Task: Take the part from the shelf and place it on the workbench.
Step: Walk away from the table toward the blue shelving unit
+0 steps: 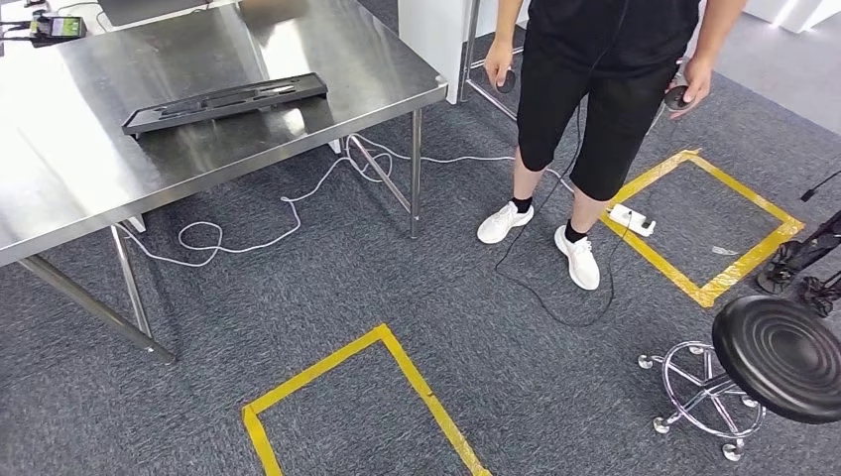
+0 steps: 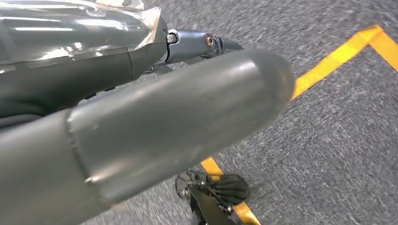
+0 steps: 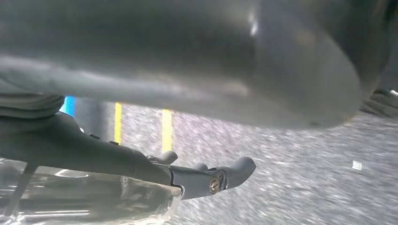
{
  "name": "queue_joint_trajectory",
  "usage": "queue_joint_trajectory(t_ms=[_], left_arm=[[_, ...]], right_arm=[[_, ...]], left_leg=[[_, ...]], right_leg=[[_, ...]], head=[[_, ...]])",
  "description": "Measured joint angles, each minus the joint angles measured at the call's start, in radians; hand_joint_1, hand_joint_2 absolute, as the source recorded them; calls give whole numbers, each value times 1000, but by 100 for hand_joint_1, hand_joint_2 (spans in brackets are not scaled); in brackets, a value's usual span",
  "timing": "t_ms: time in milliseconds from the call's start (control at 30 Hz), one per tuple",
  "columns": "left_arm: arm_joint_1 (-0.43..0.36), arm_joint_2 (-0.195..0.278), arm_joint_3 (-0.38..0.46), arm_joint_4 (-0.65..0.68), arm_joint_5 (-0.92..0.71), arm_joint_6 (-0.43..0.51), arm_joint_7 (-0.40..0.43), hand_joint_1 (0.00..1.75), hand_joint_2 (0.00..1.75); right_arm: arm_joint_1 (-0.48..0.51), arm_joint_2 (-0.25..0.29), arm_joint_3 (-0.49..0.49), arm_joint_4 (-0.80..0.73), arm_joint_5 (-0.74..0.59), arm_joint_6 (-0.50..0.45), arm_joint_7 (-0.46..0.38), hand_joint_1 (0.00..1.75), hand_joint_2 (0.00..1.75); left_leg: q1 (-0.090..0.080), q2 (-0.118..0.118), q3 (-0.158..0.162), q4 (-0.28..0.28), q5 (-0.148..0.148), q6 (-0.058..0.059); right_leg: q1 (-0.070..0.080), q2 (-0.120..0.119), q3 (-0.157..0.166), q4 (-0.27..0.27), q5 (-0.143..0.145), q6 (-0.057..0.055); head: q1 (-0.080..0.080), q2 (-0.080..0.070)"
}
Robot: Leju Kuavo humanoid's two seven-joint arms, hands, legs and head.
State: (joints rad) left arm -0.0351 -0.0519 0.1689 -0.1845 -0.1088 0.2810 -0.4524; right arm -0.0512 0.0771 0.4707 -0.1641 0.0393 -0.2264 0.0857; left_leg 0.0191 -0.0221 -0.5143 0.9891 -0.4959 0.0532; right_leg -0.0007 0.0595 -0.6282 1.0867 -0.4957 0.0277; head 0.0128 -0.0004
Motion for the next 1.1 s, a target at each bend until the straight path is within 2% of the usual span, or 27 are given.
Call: queue_joint_trajectory(t_ms=[33,67,100,133,167,200,233,267,300,333,367,400,433,500,533,567,600,633,667,700,767,833,900,933,967,1033,1100], left_arm=[[1,0,-5,0,-7,-5,1,0,0],[2,0,-10,0,-14,-9,0,0,0],[2,-1,-16,1,-22,-14,-3,0,0],[1,-1,-22,1,-29,-18,-7,0,0],[0,-2,-27,1,-35,-21,-13,0,0],[-2,-3,-33,1,-41,-24,-20,0,0],[-3,-3,-38,1,-45,-27,-26,0,0],[-4,-3,-43,1,-48,-27,-31,0,0],[-5,-3,-46,1,-50,-26,-34,0,0],[-6,-2,-48,1,-50,-22,-36,0,0],[-8,-1,-49,1,-50,-16,-37,0,0],[-11,0,-50,1,-48,-8,-38,0,0],[-13,2,-51,1,-46,-2,-38,0,0],[-13,8,-52,1,-37,9,-31,0,0],[-11,12,-52,1,-32,12,-24,0,0],[-8,16,-50,2,-26,15,-14,0,0],[-4,20,-48,3,-18,17,-1,0,0],[-1,23,-44,4,-12,18,10,0,0],[1,24,-40,4,-8,18,20,0,0],[1,25,-37,4,-6,15,25,0,0],[2,24,-35,4,-6,5,16,0,0],[2,21,-35,4,-7,-10,-17,0,0],[0,16,-36,4,-9,-24,-47,0,0],[-2,13,-36,4,-9,-30,-57,0,0],[-3,10,-36,4,-8,-36,-63,0,0],[-3,7,-34,3,2,-52,-74,0,0],[-2,7,-25,3,21,-73,-87,0,0]], right_arm=[[-2,-1,3,0,5,1,2,0,0],[-4,-1,7,0,10,2,4,0,0],[-5,-2,9,0,15,2,3,0,0],[-6,-2,12,0,19,2,1,0,0],[-6,-2,15,0,23,2,-1,0,0],[-6,-1,18,0,27,2,-3,0,0],[-7,1,22,0,31,2,-5,0,0],[-9,4,26,-1,35,5,-9,0,0],[-11,7,31,-1,40,12,-13,0,0],[-12,11,35,-1,45,20,-19,0,0],[-12,13,40,-1,50,30,-23,0,0],[-11,16,45,-1,56,38,-27,0,0],[-9,18,51,-1,61,44,-28,0,0],[-8,23,60,-1,69,49,-28,0,0],[-9,25,63,-1,69,49,-27,0,0],[-10,27,65,-1,68,49,-24,0,0],[-10,29,66,-1,66,48,-19,0,0],[-9,31,66,-1,63,46,-12,0,0],[-8,31,67,-1,60,44,-4,0,0],[-6,32,67,-1,58,41,3,0,0],[-7,31,67,-1,59,35,11,0,0],[-12,30,68,-1,66,31,11,0,0],[-13,29,72,-1,74,31,8,0,0],[-12,28,75,-1,79,31,5,0,0],[-11,27,78,-1,83,31,2,0,0],[-15,27,83,-1,89,31,-8,0,0],[-23,29,85,-1,89,30,-15,0,0]], left_leg=[[-2,17,-2,0,0,1],[-3,35,-4,0,1,2],[-4,53,-5,0,1,2],[-4,69,-6,0,1,1],[-3,84,-6,0,0,1],[-3,97,-4,1,0,-1],[-4,109,-2,1,-2,-4],[-7,121,-1,2,-4,-8],[-11,131,0,4,-5,-14],[-14,142,1,5,-6,-20],[-15,152,2,6,-6,-24],[-13,154,3,7,-9,-31],[-10,140,2,15,-18,-37],[-3,80,-24,79,-66,-47],[-1,49,-50,141,-103,-49],[0,32,-81,209,-136,-49],[1,25,-105,263,-155,-50],[2,22,-116,288,-155,-51],[4,20,-110,273,-133,-52],[8,15,-89,227,-98,-52],[20,-35,-35,105,-40,-56],[22,-74,-15,47,-26,-55],[14,-55,-17,44,-22,-41],[11,-42,-18,40,-18,-32],[10,-27,-19,37,-13,-22],[8,6,-21,33,-8,-9],[4,42,-24,33,-8,-4]], right_leg=[[-1,-24,-31,63,-31,-1],[-4,-36,-60,129,-59,0],[-7,-42,-77,176,-76,4],[-10,-47,-76,190,-77,12],[-13,-53,-53,163,-65,22],[-15,-67,-12,99,-42,32],[-16,-94,34,23,-22,39],[-12,-114,72,-41,-5,39],[-9,-128,95,-83,5,34],[-5,-131,100,-98,7,26],[-3,-118,96,-99,10,18],[-10,-107,94,-100,12,10],[-15,-97,94,-101,14,5],[-24,-79,96,-104,20,-12],[-22,-69,93,-104,21,-18],[-21,-57,91,-104,23,-24],[-20,-43,90,-103,24,-25],[-19,-29,90,-102,25,-26],[-20,-14,91,-101,25,-25],[-21,0,91,-98,26,-24],[-20,26,84,-87,25,-19],[-16,49,69,-78,28,-6],[-14,70,53,-80,37,14],[-14,60,45,-77,37,21],[-13,36,32,-60,28,23],[-13,-26,-17,37,-21,18],[-13,-45,-77,168,-74,16]], head=[[3,0],[5,0],[6,0],[6,0],[7,0],[7,0],[9,0],[10,0],[10,0],[10,0],[9,0],[8,0],[7,0],[5,0],[4,0],[4,0],[4,0],[4,0],[4,0],[4,0],[3,0],[4,0],[5,0],[5,0],[6,0],[10,0],[12,0]])
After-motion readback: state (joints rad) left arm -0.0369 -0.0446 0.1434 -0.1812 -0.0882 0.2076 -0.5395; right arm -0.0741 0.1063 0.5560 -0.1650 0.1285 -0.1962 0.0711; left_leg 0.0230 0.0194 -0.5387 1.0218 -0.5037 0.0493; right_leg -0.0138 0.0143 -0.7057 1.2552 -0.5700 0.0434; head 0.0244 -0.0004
